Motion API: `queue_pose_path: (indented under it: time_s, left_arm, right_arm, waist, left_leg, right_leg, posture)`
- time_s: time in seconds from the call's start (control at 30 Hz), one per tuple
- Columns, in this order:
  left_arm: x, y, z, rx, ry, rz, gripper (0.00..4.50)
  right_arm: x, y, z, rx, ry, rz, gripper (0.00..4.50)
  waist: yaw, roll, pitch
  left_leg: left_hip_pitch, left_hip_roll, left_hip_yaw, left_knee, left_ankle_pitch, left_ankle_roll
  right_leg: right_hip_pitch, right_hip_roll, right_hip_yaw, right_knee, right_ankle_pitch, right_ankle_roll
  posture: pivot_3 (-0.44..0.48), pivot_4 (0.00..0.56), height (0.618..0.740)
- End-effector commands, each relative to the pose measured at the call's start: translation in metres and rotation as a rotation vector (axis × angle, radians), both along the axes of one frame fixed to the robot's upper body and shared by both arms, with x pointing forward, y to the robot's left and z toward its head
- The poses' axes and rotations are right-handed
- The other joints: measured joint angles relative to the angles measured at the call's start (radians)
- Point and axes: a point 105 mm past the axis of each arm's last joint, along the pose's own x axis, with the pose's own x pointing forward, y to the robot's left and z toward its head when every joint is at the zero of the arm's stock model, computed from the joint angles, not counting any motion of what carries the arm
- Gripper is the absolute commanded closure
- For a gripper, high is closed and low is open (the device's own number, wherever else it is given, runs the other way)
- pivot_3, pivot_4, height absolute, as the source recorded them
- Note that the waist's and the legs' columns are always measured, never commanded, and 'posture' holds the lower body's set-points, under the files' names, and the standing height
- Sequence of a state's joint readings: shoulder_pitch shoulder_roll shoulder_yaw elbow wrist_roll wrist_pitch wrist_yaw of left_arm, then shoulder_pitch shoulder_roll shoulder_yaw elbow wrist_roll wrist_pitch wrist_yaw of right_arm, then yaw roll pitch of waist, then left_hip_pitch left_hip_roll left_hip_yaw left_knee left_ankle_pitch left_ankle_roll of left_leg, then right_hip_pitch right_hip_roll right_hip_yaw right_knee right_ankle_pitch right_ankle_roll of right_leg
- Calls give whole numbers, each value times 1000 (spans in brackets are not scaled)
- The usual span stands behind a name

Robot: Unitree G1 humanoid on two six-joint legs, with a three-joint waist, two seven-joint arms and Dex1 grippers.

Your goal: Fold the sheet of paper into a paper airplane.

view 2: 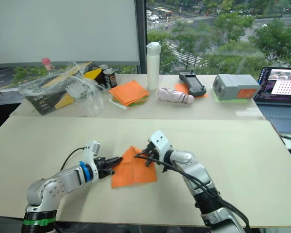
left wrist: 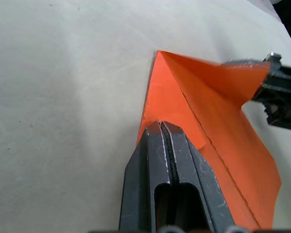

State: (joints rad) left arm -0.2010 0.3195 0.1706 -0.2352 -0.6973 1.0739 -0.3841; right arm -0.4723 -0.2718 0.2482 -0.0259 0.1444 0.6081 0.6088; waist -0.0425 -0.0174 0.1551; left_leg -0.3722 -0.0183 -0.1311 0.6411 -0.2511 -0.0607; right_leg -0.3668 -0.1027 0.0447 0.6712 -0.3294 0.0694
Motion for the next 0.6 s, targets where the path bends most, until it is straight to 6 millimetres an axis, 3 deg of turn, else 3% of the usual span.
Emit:
queue_pose_path:
  time_s: [0.03,0.23,0.6]
  left_arm:
    - [-8,9,-28,63,118,31,4482]
    - [-7,10,-28,65,119,33,4482]
    - [-7,10,-27,66,117,36,4482]
  right_arm:
    - [0,7,26,82,-69,31,4500]
    - [-13,12,29,113,-58,92,4500]
    - [-21,6,-4,-27,-17,121,4500]
  waist:
    - [0,0,0]
    - [0,0,0]
    - [0,0,0]
  left_leg:
    - [0,0,0,0,0,0]
    - [0,0,0,0,0,0]
    - [0,0,0,0,0,0]
  right_leg:
    - [0,0,0,0,0,0]
    - [0,0,0,0,0,0]
    - [0,0,0,0,0,0]
  posture:
    - [0,150,740]
    - [0,150,740]
    - [0,150,740]
